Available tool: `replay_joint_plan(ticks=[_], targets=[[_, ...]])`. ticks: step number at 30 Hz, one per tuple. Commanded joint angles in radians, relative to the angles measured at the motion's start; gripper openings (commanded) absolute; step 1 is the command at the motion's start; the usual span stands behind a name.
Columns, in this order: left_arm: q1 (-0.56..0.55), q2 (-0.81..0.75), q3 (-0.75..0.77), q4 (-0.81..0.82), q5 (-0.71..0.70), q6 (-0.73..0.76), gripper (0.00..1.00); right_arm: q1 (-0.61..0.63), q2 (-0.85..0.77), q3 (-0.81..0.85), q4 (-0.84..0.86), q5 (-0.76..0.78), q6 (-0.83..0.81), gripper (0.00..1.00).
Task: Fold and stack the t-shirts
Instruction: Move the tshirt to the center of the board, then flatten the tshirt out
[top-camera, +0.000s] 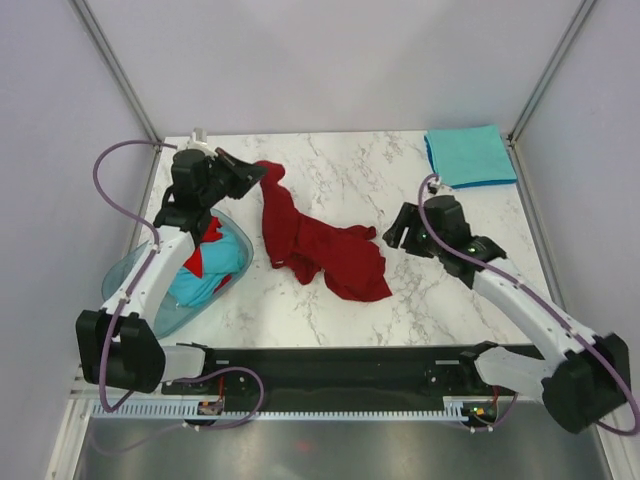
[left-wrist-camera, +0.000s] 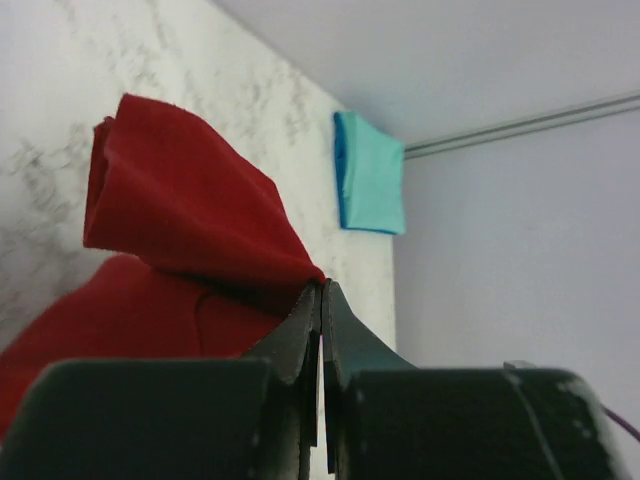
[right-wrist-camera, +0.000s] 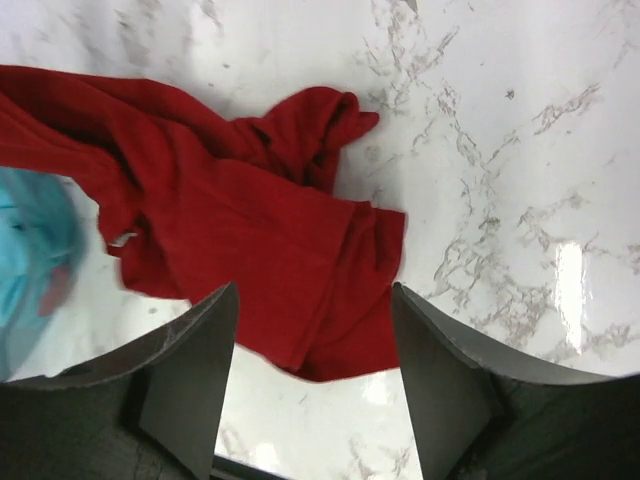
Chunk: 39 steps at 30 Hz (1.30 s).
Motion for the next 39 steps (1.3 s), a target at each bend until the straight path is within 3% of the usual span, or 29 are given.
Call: replay_joint_plan(ticks=[1,5,11,16,21,24,27,31,37,39], targets=[[0.042,0.0,-0.036,0.064,0.139,0.089,0.02,0.003,0.144,0.008,0.139,-0.026,-0.109,0.7],[0.095,0.063,-0.074,0.065,0.251,0.102,0.02,0.003,0.326,0.031,0.216,-0.023,-0.149,0.65],[0.099,0.138,-0.078,0.073,0.277,0.139,0.02,-0.007,0.592,0.163,0.266,-0.087,-0.216,0.62],[0.101,0.169,-0.07,0.074,0.299,0.165,0.02,-0.007,0.627,0.151,0.324,-0.19,-0.183,0.59],[0.101,0.184,-0.065,0.076,0.31,0.176,0.02,-0.006,0.633,0.119,0.349,-0.235,-0.131,0.43],[0.101,0.183,-0.068,0.076,0.314,0.182,0.02,-0.007,0.613,0.103,0.342,-0.255,-0.086,0.47],[0.102,0.173,-0.076,0.076,0.314,0.181,0.02,-0.006,0.594,0.1,0.284,-0.216,-0.037,0.59],[0.102,0.161,-0.096,0.076,0.316,0.184,0.02,-0.006,0.565,0.065,0.277,-0.163,-0.022,0.61],[0.101,0.16,-0.105,0.087,0.329,0.181,0.02,-0.006,0.579,0.059,0.286,-0.201,0.025,0.45],[0.101,0.155,-0.111,0.097,0.333,0.175,0.02,-0.007,0.565,0.062,0.291,-0.187,0.015,0.27]])
